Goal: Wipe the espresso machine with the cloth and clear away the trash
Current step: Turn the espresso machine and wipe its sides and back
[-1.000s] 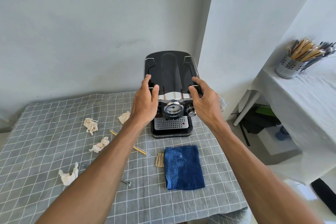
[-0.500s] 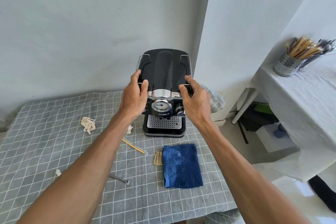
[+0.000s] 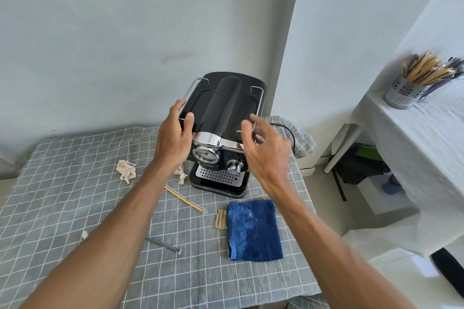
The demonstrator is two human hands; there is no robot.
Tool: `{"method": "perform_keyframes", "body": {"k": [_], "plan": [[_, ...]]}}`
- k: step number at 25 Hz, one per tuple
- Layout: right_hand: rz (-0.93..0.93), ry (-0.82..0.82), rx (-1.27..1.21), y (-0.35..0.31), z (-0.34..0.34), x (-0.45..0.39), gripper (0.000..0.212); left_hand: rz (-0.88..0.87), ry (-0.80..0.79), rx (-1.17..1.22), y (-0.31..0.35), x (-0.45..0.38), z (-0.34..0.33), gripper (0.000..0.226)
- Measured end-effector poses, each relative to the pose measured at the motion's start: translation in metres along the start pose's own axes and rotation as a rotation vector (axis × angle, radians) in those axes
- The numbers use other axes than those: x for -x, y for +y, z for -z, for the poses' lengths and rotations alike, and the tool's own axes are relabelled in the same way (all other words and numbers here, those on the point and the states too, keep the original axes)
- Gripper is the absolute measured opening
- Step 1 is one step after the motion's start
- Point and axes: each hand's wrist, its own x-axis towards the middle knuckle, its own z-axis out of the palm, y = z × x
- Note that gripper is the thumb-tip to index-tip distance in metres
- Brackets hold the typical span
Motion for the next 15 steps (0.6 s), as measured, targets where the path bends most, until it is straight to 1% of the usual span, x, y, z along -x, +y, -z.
{"method": "perform_keyframes", "body": {"k": [2, 4, 5, 6, 8, 11, 13, 15], "plan": [[-0.006, 0.057, -0.070, 0.006, 0.009, -0.025, 0.032, 0.008, 0.151, -0.035, 0.009, 0.015, -0.011, 0.048], [-0.034, 0.064, -0.199, 0.014, 0.016, -0.054, 0.026, 0.052, 0.261, -0.114, 0.018, 0.038, -0.026, 0.057], [-0.023, 0.048, -0.223, 0.018, 0.016, -0.068, 0.023, 0.060, 0.297, -0.140, 0.023, 0.050, -0.035, 0.064], [-0.001, 0.005, -0.221, 0.021, 0.016, -0.081, 0.023, 0.051, 0.318, -0.149, 0.029, 0.062, -0.044, 0.071], [0.033, -0.140, -0.195, 0.026, 0.011, -0.105, 0.030, 0.000, 0.321, -0.177, 0.042, 0.078, -0.064, 0.088], [-0.018, -0.342, -0.144, 0.031, 0.000, -0.130, 0.045, -0.049, 0.287, -0.280, 0.054, 0.086, -0.086, 0.116], [-0.084, -0.440, -0.158, 0.034, -0.007, -0.143, 0.051, -0.051, 0.291, -0.324, 0.054, 0.083, -0.093, 0.124], [-0.133, -0.513, -0.172, 0.035, -0.011, -0.151, 0.056, -0.055, 0.297, -0.342, 0.050, 0.080, -0.097, 0.126]]}}
